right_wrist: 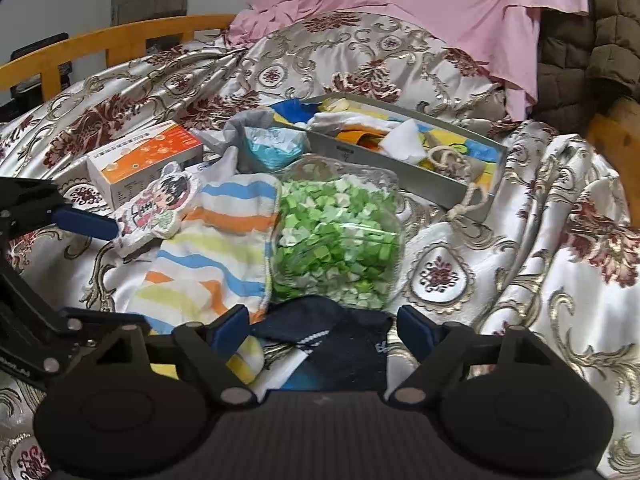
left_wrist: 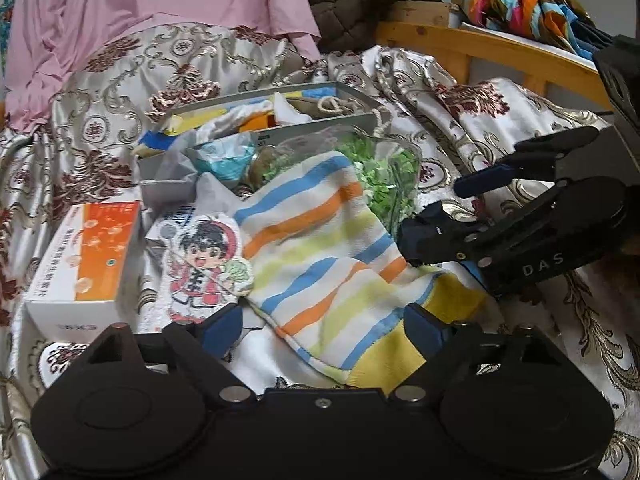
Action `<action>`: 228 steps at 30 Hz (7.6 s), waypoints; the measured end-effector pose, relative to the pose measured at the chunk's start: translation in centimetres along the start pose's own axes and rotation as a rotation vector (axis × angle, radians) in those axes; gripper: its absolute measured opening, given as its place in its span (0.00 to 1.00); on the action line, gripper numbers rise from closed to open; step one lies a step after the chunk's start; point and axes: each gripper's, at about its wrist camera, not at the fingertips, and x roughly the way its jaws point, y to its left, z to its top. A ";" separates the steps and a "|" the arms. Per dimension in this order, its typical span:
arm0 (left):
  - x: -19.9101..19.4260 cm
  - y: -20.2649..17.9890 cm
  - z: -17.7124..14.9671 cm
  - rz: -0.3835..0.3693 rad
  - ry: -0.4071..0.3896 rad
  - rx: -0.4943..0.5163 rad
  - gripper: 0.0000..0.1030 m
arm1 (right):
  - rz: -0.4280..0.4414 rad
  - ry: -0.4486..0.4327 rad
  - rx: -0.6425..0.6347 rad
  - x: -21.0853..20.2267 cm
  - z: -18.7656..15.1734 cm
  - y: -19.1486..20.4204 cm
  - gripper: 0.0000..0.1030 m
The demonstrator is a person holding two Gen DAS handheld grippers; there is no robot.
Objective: Organize soft objects
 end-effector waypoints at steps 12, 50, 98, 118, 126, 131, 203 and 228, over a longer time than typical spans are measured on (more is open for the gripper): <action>1.9 -0.2 0.0 -0.055 0.051 0.043 0.66 | 0.034 0.034 0.002 1.7 0.2 0.1 0.65; -4.1 -0.3 0.6 -0.096 -0.056 -0.187 0.09 | 0.013 -0.108 0.085 -4.4 0.6 0.2 0.08; -8.0 12.5 19.9 -0.029 -0.375 -0.427 0.03 | 0.107 -0.333 0.156 -9.0 18.4 -4.6 0.06; 17.8 23.3 23.6 -0.040 -0.205 -0.513 0.02 | 0.127 -0.139 0.175 19.2 26.6 -11.9 0.07; 18.8 23.0 22.7 -0.036 -0.197 -0.497 0.14 | 0.122 -0.077 0.221 20.9 25.2 -12.2 0.58; 18.6 22.8 22.6 -0.019 -0.200 -0.480 0.28 | 0.106 -0.087 0.240 20.7 24.9 -12.3 0.72; 16.9 16.1 24.2 0.252 -0.086 -0.246 0.39 | -0.077 -0.325 0.301 3.4 10.4 -6.5 1.00; -12.2 6.6 10.1 0.284 -0.452 -0.278 0.99 | -0.128 -0.469 0.208 -12.8 9.4 1.2 1.00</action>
